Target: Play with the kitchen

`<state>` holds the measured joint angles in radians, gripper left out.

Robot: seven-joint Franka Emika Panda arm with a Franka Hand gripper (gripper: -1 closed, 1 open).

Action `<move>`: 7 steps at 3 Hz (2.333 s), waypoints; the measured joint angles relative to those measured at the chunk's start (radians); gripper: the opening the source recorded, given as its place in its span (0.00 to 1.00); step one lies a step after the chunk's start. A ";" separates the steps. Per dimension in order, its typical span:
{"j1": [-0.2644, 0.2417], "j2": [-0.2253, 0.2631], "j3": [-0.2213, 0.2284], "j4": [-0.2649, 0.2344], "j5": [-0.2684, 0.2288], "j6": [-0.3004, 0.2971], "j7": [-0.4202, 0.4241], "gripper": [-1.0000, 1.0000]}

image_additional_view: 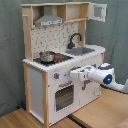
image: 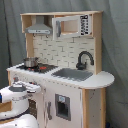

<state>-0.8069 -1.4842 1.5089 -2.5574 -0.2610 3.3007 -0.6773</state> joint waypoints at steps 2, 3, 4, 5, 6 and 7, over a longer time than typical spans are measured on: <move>0.021 0.000 0.000 0.003 0.000 -0.053 0.117 1.00; 0.088 0.003 0.000 0.002 0.000 -0.133 0.144 1.00; 0.144 0.007 0.000 0.000 0.000 -0.221 0.148 1.00; 0.202 0.011 0.001 -0.001 0.000 -0.315 0.157 1.00; 0.250 0.016 0.008 -0.004 0.001 -0.405 0.159 1.00; 0.322 0.016 0.019 -0.044 0.001 -0.468 0.179 1.00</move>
